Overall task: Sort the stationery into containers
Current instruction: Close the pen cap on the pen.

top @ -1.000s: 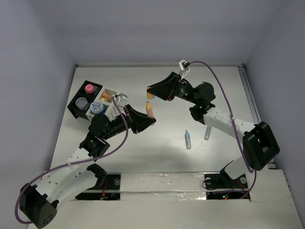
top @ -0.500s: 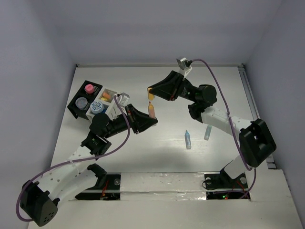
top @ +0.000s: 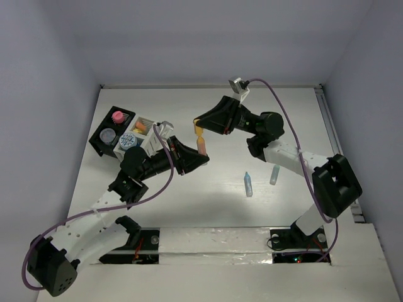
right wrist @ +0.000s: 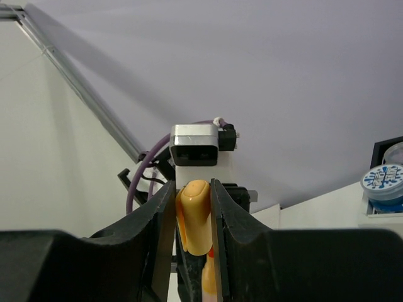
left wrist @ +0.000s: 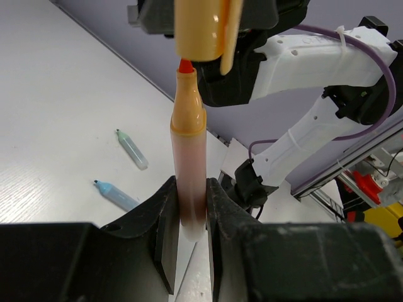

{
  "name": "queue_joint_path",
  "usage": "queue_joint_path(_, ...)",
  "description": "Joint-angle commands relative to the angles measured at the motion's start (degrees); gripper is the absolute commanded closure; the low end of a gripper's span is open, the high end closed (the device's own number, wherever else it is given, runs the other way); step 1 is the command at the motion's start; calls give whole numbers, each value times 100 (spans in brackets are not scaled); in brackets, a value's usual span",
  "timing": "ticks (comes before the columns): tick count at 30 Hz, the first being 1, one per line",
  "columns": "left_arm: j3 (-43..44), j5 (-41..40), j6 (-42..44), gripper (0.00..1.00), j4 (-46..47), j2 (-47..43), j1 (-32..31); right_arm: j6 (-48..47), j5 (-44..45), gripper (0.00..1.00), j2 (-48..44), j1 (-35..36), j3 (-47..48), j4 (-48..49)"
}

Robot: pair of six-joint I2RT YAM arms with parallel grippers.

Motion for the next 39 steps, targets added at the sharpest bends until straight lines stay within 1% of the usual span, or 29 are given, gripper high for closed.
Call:
queue_joint_path(1,322,70,123,100,232,-46,37,120,-115,100,65,-33,185,679)
queue_joint_path(9,330,61,167,100,180,-108,37,199,-150,100,188,-33,238,759)
queue_joint_path(14,330,-97,202,100,109,-196,37,270,-194,100,179,-33,151,864)
queue_joint_path(25,444,-185,272,100,4,-257,37,559,-431,100,197,-33,-17,1136)
queue_joint_path(30,559,-229,316,100,-14,-275,37,823,-581,100,258,-33,-78,1583)
queue_joint_path(34,515,-107,132,100,433,-222,37,1174,-739,100,407,-33,-52,1936)
queue_joint_path(37,576,-115,96,100,531,-204,37,1464,-844,100,504,29,-43,2314)
queue_joint_path(39,673,-132,105,100,549,-213,37,1492,-862,100,513,29,-148,2420)
